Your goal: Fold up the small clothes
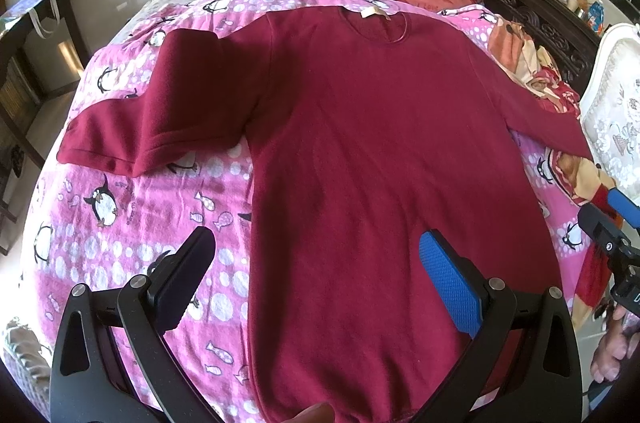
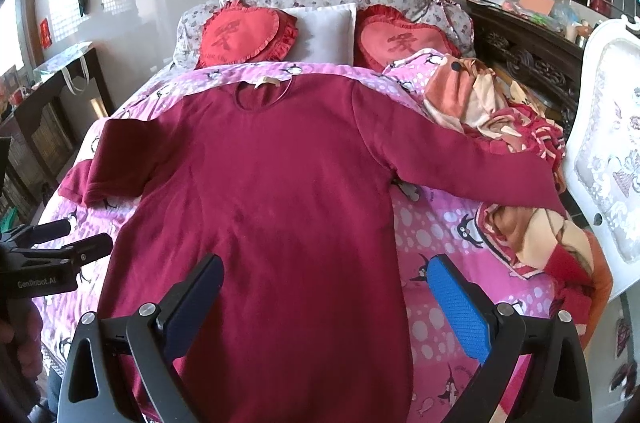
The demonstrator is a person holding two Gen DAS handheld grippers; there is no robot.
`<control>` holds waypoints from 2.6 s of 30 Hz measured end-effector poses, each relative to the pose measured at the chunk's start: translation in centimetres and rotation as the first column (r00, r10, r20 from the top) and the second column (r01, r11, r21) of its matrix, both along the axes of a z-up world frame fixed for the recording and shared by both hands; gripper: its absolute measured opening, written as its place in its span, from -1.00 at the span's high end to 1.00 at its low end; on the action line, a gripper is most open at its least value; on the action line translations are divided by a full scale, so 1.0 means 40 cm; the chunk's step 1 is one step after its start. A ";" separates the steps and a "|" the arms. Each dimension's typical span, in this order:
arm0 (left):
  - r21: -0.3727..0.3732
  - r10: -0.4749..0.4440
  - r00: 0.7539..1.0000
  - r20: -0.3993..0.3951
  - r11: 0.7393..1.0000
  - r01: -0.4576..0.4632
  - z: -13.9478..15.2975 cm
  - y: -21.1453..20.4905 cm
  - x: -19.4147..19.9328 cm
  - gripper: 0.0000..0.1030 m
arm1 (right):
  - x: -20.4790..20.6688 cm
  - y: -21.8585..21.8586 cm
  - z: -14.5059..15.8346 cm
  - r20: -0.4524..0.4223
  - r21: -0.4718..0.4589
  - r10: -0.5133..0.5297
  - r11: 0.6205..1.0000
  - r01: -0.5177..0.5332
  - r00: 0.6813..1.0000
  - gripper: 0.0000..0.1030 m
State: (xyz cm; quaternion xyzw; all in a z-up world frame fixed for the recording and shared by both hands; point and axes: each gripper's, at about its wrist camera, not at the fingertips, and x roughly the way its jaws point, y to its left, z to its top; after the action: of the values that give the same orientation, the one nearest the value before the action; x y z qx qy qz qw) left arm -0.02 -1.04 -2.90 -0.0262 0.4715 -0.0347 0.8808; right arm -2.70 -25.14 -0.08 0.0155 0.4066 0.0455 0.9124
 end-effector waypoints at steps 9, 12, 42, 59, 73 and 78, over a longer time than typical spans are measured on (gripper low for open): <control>0.031 0.002 1.000 0.014 1.000 -0.002 -0.004 0.011 -0.002 -0.99 | 0.016 0.019 0.006 -0.013 -0.014 -0.013 1.000 0.013 1.000 -0.96; 0.065 0.008 0.999 0.036 0.998 -0.011 -0.011 0.020 -0.007 -0.99 | 0.021 0.028 0.008 -0.016 -0.032 -0.027 0.999 0.026 1.000 -0.96; 0.162 0.134 0.982 0.132 0.975 -0.154 -0.141 0.226 0.048 -0.99 | 0.107 0.101 -0.102 -0.068 -0.060 0.008 0.998 -0.013 0.998 -0.96; 0.110 0.195 0.980 0.048 0.974 -0.199 -0.279 0.309 0.127 -0.99 | 0.213 0.113 -0.293 -0.062 0.035 0.078 0.997 -0.076 0.995 -0.97; 0.122 0.214 0.976 0.042 0.968 -0.217 -0.277 0.299 0.124 -1.00 | 0.199 0.098 -0.296 -0.044 0.120 0.106 0.988 -0.100 0.993 -0.97; 0.121 0.214 0.976 0.040 0.969 -0.217 -0.278 0.300 0.126 -1.00 | 0.200 0.089 -0.296 -0.040 0.152 0.107 0.983 -0.100 0.993 -0.97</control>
State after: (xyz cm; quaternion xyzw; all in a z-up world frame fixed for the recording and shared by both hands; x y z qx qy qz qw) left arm 5.01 10.97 -14.01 -0.0215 0.4555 0.0903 0.8854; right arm 5.29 -21.60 -11.94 0.0639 0.4242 0.1230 0.8949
